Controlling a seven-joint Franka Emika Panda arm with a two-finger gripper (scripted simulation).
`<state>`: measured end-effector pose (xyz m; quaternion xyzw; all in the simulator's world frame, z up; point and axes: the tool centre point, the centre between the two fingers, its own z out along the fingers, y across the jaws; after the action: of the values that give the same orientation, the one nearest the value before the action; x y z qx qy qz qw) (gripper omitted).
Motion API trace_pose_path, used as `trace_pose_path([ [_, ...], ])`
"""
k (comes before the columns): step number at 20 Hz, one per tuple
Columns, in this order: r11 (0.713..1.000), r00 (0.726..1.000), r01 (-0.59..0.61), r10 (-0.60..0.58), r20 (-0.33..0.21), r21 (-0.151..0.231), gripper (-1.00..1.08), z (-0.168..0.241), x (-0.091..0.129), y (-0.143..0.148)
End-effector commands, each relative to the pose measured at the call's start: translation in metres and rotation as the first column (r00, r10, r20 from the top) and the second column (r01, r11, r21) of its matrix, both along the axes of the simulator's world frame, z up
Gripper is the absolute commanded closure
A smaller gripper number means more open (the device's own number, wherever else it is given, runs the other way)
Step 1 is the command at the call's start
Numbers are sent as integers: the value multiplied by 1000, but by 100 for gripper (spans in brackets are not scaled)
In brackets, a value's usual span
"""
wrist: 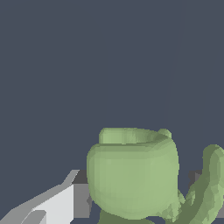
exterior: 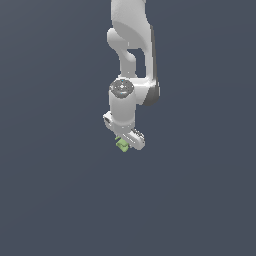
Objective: Pick up the object and move it to a goal position.
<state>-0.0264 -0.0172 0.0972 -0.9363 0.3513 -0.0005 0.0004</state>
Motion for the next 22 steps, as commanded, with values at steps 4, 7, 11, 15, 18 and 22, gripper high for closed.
trace_pose_path([
  [4, 1000, 1000, 0, 0, 0, 0, 108, 41, 23, -31],
  [7, 1000, 1000, 0, 0, 0, 0, 108, 65, 36, -49],
  [11, 1000, 1000, 0, 0, 0, 0, 108, 91, 52, -69],
  [15, 1000, 1000, 0, 0, -1, -1, 108, 110, 64, -83],
  [18, 1000, 1000, 0, 0, -1, -1, 108, 119, 71, -90],
  [22, 1000, 1000, 0, 0, -1, -1, 108, 128, 76, -96],
])
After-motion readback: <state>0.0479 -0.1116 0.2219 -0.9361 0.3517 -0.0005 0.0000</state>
